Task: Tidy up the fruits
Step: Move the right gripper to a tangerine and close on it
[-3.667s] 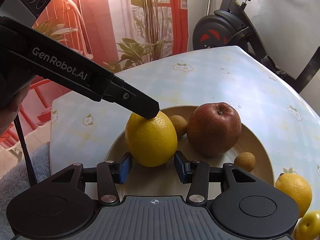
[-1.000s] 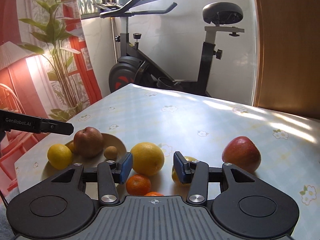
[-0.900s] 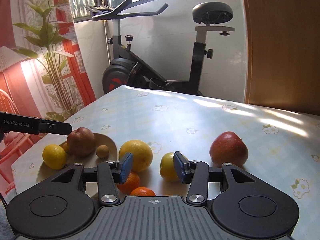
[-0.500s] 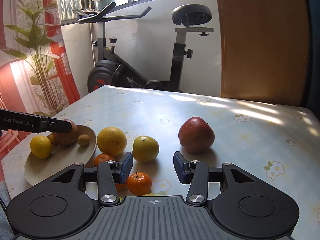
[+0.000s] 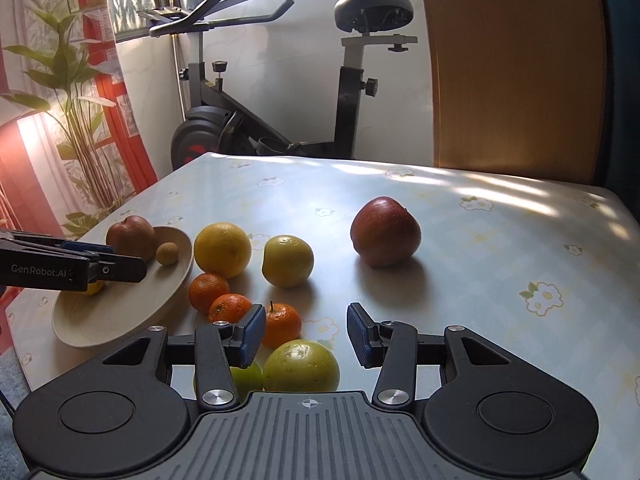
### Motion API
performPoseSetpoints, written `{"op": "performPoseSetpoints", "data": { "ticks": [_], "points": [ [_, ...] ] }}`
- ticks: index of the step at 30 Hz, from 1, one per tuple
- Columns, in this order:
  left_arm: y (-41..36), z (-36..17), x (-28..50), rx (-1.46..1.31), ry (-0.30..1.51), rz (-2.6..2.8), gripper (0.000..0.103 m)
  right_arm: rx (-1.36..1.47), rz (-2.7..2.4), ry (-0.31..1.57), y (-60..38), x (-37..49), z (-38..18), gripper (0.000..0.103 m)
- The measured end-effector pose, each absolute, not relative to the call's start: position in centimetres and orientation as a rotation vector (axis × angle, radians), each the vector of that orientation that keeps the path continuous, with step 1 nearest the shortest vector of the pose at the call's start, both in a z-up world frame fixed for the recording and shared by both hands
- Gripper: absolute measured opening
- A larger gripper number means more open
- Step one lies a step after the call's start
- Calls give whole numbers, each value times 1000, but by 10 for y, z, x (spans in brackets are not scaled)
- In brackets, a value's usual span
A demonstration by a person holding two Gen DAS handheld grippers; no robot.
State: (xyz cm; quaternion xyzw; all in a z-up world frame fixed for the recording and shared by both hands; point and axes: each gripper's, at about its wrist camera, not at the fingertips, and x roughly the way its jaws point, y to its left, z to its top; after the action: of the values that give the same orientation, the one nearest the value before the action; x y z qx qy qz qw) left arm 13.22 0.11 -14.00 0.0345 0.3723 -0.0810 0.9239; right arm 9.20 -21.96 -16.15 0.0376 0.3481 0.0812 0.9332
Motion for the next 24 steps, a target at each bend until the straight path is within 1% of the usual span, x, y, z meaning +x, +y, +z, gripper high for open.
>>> {"op": "performPoseSetpoints", "data": {
  "ticks": [4, 8, 24],
  "points": [
    [1, -139, 131, 78, 785, -176, 55, 75, 162, 722, -219, 95, -159, 42],
    [0, -138, 131, 89, 793, -169, 59, 83, 155, 729, -222, 97, -156, 42],
    [2, -141, 139, 78, 849, -170, 61, 84, 158, 782, -226, 107, -153, 42]
  ]
}}
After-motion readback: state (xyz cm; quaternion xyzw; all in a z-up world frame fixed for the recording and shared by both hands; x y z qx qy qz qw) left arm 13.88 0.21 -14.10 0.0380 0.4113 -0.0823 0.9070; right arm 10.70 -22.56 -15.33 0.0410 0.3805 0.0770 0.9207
